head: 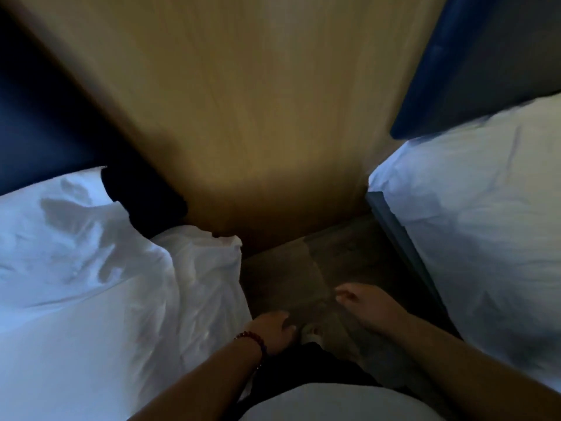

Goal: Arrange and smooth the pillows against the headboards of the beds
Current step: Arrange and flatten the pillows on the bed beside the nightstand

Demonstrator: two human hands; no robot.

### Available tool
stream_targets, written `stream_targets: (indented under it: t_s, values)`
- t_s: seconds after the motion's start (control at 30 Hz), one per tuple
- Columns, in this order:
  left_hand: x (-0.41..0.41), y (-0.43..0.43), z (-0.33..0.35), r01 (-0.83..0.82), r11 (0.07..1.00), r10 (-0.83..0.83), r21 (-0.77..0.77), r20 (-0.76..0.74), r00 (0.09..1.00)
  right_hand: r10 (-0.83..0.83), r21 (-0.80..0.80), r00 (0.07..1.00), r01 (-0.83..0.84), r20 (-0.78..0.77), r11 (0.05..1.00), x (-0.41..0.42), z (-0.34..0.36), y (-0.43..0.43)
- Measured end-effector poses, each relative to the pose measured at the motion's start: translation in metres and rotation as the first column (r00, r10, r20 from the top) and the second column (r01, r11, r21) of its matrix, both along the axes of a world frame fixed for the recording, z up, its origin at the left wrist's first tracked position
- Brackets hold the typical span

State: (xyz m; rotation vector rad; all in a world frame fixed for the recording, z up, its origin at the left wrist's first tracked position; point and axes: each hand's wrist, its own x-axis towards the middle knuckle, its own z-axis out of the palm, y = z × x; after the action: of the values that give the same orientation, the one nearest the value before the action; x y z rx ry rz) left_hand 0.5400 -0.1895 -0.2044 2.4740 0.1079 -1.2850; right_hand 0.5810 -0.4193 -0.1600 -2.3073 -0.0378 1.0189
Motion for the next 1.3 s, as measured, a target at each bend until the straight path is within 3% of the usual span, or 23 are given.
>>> stream_targets:
  t_s: [0.3, 0.5, 0.7, 1.03, 1.17, 1.3]
  values:
    - [0.092, -0.055, -0.004, 0.281, 0.951, -0.285, -0.128, -0.013, 0.958, -0.412, -0.05, 0.911, 0.41, -0.03, 0.911, -0.014, -0.003, -0.052]
    - [0.128, -0.111, -0.014, 0.466, 0.872, -0.472, -0.151, -0.009, 0.881, -0.658, -0.016, 0.752, 0.658, -0.04, 0.753, -0.045, 0.005, -0.08]
    - [0.116, -0.178, -0.013, 0.661, 0.728, -0.673, -0.183, -0.009, 0.739, -0.811, -0.085, 0.585, 0.808, 0.013, 0.582, -0.088, 0.014, -0.107]
    - [0.04, -0.261, -0.006, 0.84, 0.497, -0.856, -0.219, 0.032, 0.515, -0.931, -0.104, 0.35, 0.935, 0.099, 0.34, -0.176, 0.024, -0.159]
    - [0.011, -0.293, 0.0, 0.862, 0.46, -0.874, -0.213, 0.066, 0.482, -0.947, -0.09, 0.307, 0.95, 0.096, 0.299, -0.22, 0.019, -0.185]
    - [-0.019, -0.325, 0.002, 0.866, 0.47, -0.87, -0.169, 0.077, 0.487, -0.94, -0.091, 0.335, 0.94, 0.058, 0.33, -0.265, 0.014, -0.221]
